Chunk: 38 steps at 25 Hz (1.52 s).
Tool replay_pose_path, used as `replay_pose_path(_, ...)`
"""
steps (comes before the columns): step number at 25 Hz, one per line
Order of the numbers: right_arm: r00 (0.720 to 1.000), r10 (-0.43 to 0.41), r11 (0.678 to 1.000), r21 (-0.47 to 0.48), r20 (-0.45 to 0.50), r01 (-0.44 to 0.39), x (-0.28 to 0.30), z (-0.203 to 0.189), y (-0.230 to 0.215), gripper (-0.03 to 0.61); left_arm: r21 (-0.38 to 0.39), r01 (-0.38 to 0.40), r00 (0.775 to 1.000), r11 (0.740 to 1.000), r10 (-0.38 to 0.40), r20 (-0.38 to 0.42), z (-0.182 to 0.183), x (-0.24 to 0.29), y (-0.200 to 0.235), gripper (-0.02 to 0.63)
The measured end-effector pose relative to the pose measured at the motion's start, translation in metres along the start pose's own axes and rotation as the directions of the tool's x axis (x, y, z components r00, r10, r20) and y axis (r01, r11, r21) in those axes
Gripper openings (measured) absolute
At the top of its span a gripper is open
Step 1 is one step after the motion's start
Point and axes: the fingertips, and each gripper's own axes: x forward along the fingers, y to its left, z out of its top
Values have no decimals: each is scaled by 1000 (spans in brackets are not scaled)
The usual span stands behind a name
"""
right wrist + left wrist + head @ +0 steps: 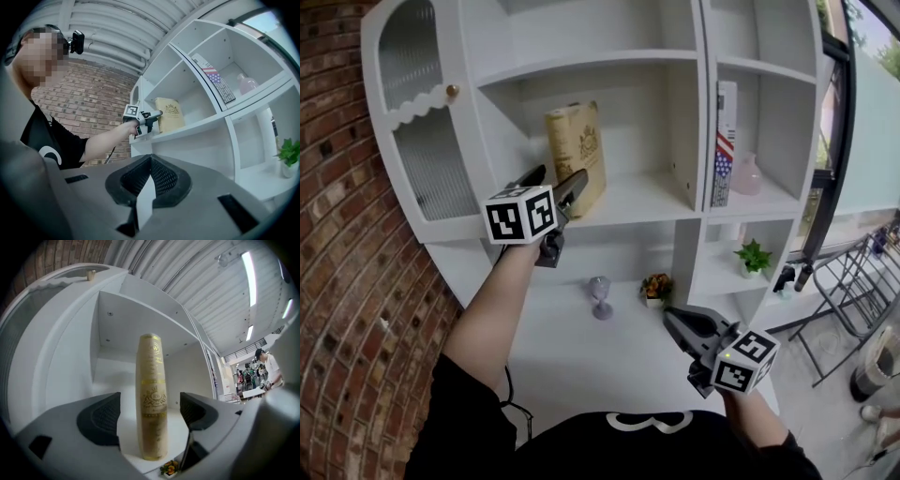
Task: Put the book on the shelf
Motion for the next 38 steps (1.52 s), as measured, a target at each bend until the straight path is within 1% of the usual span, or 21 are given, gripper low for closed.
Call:
replay_pose_path(5, 1000, -1, 1000, -10, -23, 1, -2, -7, 9, 11, -68, 96, 995, 993, -95, 9, -15, -36, -24, 374)
replay_pose_path(8, 999, 2, 1000, 2, -36, -2, -1, -13, 16, 11, -97, 154, 988, 983, -153, 19, -29, -61, -43, 323)
replay_pose_path(9, 999, 5, 1000, 16, -41, -5, -1, -17, 19, 11, -111, 177, 984, 978, -175, 27, -34, -70, -51, 285)
replay_pose_path(10, 999, 7, 1000, 27, -51, -6, -1, -22, 21, 11, -131, 203, 979, 970, -199, 40, -39, -79, -59, 237)
replay_pose_path(11, 998, 6, 999, 35, -65, -4, -2, -29, 23, 11, -155, 230, 973, 961, -224, 57, -43, -88, -67, 206)
replay_pose_path(14, 994, 0, 998, 56, -106, 6, -1, -47, 23, 11, -196, 303, 953, 933, -293, 81, -59, -109, -94, 162)
replay_pose_path(18, 994, -2, 996, 94, -110, 12, -1, -55, 24, 11, -218, 374, 927, 901, -372, 53, -92, -139, -129, 110)
replay_pose_path(21, 995, 7, 994, 113, -97, 4, -2, -51, 26, 11, -261, 432, 897, 864, -442, 21, -115, -160, -157, 48)
replay_pose_path(23, 996, 12, 994, 112, -87, -2, -2, -46, 27, 10, -303, 452, 879, 839, -476, -6, -133, -173, -172, 38)
replay_pose_path(26, 997, 23, 994, 108, -67, -16, 0, -41, 34, 11, -351, 461, 863, 815, -504, -34, -156, -194, -185, 5)
replay_pose_path(28, 998, 43, 992, 121, -55, -36, 1, -41, 42, 9, -377, 457, 862, 806, -506, -36, -167, -206, -190, 3)
replay_pose_path(30, 997, 58, 989, 140, -44, -52, 0, -42, 48, 9, -399, 441, 871, 804, -491, -27, -174, -216, -191, 5)
replay_pose_path(33, 997, 60, 984, 172, -41, -52, -4, -48, 51, 9, -433, 415, 884, 800, -467, -17, -183, -228, -189, 3)
replay_pose_path(36, 997, 67, 983, 175, -37, -59, -7, -53, 54, 9, -461, 394, 892, 795, -451, -14, -194, -232, -187, 3)
replay_pose_path(38, 997, 74, 981, 184, -33, -67, -9, -58, 55, 9, -465, 385, 894, 797, -448, -29, -203, -234, -187, 5)
